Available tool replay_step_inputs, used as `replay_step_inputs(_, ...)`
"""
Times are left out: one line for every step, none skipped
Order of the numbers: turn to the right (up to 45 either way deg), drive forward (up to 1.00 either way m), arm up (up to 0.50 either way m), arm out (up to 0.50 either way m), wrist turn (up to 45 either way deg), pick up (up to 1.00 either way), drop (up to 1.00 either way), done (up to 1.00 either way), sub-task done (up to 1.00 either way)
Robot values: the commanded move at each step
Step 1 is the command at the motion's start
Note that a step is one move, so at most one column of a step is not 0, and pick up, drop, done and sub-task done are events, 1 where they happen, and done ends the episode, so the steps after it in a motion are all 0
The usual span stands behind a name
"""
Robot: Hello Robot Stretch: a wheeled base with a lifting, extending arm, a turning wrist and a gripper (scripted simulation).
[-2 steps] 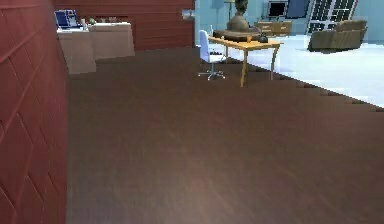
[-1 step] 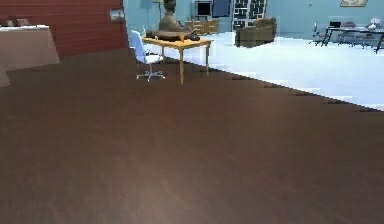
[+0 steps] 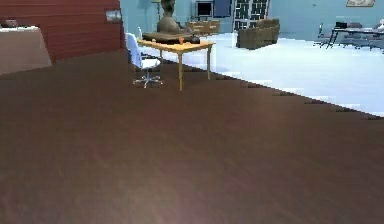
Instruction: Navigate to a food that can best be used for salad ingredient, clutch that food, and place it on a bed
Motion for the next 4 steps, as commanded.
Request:
replay_step_inputs(-39.0,0.00,0.00,0.00,0.0,0.00,0.00,0.00,0.00)
replay_step_inputs(0.0,1.00,0.00,0.00,0.0,0.00,0.00,0.00,0.00)
replay_step_inputs(0.0,1.00,0.00,0.00,0.0,0.00,0.00,0.00,0.00)
replay_step_inputs(0.0,1.00,0.00,0.00,0.0,0.00,0.00,0.00,0.00)
